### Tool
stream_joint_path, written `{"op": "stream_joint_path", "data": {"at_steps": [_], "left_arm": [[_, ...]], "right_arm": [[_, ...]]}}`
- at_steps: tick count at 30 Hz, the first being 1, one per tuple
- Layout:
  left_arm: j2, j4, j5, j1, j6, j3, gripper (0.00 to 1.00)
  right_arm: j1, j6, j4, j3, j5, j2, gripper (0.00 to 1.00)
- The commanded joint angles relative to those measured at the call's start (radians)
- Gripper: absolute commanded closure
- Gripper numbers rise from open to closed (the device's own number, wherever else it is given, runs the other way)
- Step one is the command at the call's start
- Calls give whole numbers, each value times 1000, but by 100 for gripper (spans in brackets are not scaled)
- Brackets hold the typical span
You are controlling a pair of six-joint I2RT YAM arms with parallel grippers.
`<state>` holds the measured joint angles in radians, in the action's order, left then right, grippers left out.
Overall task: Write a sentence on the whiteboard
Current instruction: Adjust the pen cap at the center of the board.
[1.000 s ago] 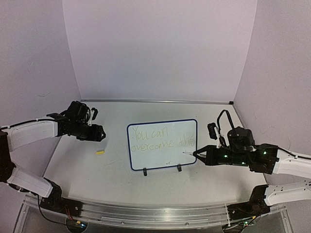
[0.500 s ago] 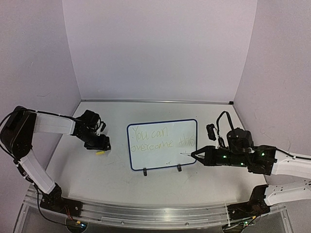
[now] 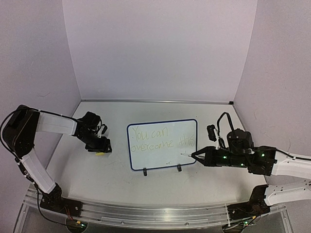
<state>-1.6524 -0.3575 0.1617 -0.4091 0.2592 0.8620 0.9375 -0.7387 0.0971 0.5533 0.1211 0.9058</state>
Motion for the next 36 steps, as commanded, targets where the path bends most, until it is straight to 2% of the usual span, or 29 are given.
{"op": "stream_joint_path", "data": {"at_steps": [1, 11, 23, 36], "left_arm": [[54, -71, 27, 3, 2, -21, 34], [139, -123, 46, 1, 51, -84, 34], [114, -170, -33, 1, 62, -62, 33], [181, -182, 36, -22, 138, -154, 34]], "right_arm": [[-2, -13, -34, -11, -11, -11, 100], [-2, -16, -47, -19, -7, -14, 100], [-2, -24, -52, -37, -15, -47, 100], [-2, -24, -53, -41, -14, -49, 100]]}}
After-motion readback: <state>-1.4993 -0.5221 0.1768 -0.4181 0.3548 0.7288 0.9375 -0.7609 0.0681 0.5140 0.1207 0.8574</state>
